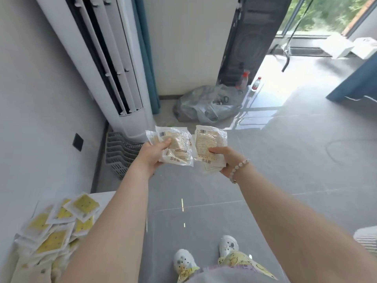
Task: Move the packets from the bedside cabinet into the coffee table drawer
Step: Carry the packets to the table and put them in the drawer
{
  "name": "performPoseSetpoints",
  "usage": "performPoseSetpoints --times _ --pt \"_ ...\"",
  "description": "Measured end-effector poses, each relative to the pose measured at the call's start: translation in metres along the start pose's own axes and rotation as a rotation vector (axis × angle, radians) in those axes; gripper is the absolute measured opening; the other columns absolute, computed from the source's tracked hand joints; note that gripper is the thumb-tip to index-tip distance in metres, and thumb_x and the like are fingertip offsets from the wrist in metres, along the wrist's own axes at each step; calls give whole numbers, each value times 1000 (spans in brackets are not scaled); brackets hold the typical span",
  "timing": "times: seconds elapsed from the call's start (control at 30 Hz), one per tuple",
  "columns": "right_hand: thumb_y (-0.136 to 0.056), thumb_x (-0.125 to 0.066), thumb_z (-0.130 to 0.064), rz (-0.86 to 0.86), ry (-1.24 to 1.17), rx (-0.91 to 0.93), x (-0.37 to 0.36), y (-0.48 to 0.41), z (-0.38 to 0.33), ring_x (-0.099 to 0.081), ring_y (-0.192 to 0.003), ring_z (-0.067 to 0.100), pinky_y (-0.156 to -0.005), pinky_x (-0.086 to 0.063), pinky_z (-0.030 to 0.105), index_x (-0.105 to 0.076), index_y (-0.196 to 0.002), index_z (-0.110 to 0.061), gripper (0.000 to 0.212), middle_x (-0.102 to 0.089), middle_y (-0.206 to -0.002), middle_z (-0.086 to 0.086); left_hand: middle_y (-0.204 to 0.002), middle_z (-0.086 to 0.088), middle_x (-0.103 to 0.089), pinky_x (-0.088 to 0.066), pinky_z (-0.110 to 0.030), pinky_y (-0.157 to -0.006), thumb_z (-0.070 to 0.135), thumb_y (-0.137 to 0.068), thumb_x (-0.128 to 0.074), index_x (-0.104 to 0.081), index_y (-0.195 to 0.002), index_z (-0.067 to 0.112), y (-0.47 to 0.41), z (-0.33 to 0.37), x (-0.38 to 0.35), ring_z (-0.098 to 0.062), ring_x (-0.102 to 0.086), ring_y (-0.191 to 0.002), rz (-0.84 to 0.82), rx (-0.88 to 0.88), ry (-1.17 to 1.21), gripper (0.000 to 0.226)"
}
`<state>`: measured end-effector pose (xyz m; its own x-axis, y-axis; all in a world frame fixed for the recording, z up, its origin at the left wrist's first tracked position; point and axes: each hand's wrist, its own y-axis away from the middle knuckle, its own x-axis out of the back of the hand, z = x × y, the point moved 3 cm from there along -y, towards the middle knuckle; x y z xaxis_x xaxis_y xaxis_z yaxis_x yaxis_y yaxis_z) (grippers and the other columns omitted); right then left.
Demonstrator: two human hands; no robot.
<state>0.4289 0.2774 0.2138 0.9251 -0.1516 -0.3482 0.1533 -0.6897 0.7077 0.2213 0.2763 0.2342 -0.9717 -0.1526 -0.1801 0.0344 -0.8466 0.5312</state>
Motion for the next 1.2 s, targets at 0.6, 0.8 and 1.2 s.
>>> performPoseSetpoints --times 0.6,0.8,1.2 --pt "-90 -51 -6 289 -327 205 315 134 -34 -65 -77 20 -74 -53 27 -62 -92 -6 11 -67 -84 5 -122 -7 -64 -53 -23 -58 21 -86 -67 -48 -130 8 4 -78 -357 -20 -66 -100 -475 169 -449 50" --pt "-91 -48 -2 381 -466 281 408 190 -28 -68 -62 16 -62 -56 26 -61 -92 -5 14 -69 -73 4 -103 -2 -67 -52 -19 -51 20 -87 -65 -52 -128 9 36 -126 -470 -11 -65 -77 -602 207 -555 44" --pt "-91 -47 1 563 -681 451 564 329 20 -69 -62 18 -76 -53 33 -65 -85 -6 20 -71 -71 6 -101 -7 -68 -55 -21 -57 17 -88 -64 -54 -126 5 143 -235 -662 -16 -67 -80 -972 279 -723 40"
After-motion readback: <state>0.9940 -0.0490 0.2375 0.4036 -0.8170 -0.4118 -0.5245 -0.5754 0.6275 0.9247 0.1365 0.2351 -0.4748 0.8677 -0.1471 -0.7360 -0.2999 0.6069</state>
